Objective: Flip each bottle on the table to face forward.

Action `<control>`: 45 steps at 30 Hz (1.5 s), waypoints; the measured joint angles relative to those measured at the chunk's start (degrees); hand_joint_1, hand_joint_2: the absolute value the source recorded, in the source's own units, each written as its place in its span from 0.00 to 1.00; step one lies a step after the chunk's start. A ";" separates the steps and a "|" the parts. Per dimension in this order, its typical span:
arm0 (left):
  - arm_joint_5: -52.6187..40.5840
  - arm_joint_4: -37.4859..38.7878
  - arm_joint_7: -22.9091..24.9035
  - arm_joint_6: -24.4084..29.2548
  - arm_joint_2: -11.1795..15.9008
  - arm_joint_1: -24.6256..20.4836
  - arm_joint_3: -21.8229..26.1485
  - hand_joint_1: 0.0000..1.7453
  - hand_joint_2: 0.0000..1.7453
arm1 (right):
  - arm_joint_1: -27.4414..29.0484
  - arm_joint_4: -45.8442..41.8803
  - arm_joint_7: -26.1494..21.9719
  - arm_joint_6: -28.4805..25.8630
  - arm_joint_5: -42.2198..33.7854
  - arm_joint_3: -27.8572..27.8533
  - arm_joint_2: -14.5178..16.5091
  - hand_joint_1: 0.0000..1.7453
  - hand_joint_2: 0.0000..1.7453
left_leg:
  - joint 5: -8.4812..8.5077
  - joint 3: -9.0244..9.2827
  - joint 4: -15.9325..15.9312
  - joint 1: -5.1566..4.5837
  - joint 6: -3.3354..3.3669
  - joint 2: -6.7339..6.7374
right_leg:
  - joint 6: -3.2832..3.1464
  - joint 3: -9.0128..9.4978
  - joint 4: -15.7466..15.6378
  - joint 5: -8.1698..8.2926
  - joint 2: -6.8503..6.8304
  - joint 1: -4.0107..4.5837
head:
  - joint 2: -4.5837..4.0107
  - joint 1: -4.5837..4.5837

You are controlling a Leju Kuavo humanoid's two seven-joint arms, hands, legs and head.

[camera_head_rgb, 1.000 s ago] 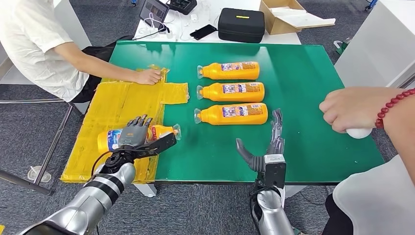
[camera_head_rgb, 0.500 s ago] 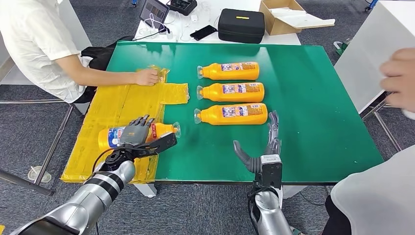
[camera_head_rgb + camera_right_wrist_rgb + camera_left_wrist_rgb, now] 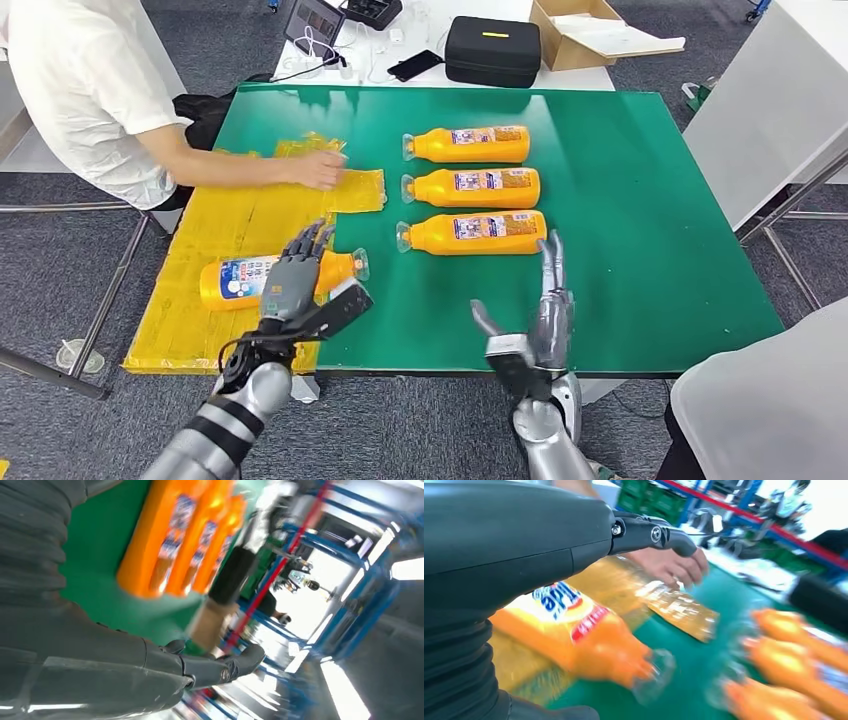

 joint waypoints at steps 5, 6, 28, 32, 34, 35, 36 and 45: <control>2.11 -12.33 -1.23 0.19 0.67 7.71 -3.15 0.00 1.00 | -0.61 3.31 6.19 -1.51 21.63 -1.60 -2.39 0.00 1.00 | -0.03 -0.05 0.00 0.00 0.02 -0.08 | 0.00 0.00 -0.02 -0.04 -0.05 -0.01 | 0.00 0.02; 2.48 -13.98 -1.70 0.21 0.84 8.70 -3.61 0.00 1.00 | -0.75 3.83 6.90 -1.55 22.85 -1.92 -2.77 0.00 1.00 | -0.03 -0.06 0.00 -0.01 0.03 -0.10 | 0.01 0.00 -0.02 -0.04 -0.06 -0.01 | 0.00 0.01; 12.57 -22.10 -6.07 -1.39 -0.11 13.39 -8.39 0.00 1.00 | -13.50 22.29 25.55 11.44 26.63 1.59 -10.63 0.00 1.00 | 0.01 -0.05 0.00 -0.01 0.05 -0.06 | 0.02 -0.01 -0.02 0.01 -0.05 -0.01 | 0.01 0.00; 12.72 -21.87 -6.16 -1.33 -0.28 13.03 -8.77 0.00 1.00 | -16.94 26.08 27.82 14.35 26.49 1.99 -11.26 0.00 1.00 | 0.01 -0.01 0.01 -0.01 0.05 -0.03 | 0.02 0.01 -0.02 0.02 -0.04 -0.01 | 0.01 0.01; 13.09 -21.57 -6.34 -1.33 -0.43 12.60 -9.07 0.00 1.00 | -18.95 28.27 28.44 15.47 26.37 2.06 -11.49 0.00 1.00 | 0.02 0.02 0.01 -0.01 0.06 -0.03 | 0.02 0.04 -0.02 0.03 -0.04 -0.01 | 0.01 0.02; 13.35 -21.38 -6.44 -1.34 -0.51 12.36 -9.23 0.00 1.00 | -19.92 29.35 28.68 15.86 26.37 2.12 -11.57 0.00 1.00 | 0.04 0.04 0.01 -0.01 0.06 -0.03 | 0.02 0.05 -0.02 0.04 -0.04 -0.01 | 0.01 0.01; 13.55 -21.20 -6.54 -1.34 -0.59 12.14 -9.38 0.00 1.00 | -20.77 30.36 28.86 16.11 26.40 2.20 -11.63 0.00 1.00 | 0.05 0.04 0.01 -0.01 0.07 -0.03 | 0.03 0.06 -0.02 0.04 -0.05 -0.01 | 0.01 0.01; 13.86 -20.05 -6.96 -1.36 -0.85 11.32 -10.12 0.00 1.00 | -24.30 35.28 29.36 16.31 26.72 2.59 -11.89 0.00 1.00 | 0.08 0.05 0.02 -0.01 0.09 -0.04 | 0.04 0.08 -0.02 0.06 -0.05 -0.01 | 0.00 0.00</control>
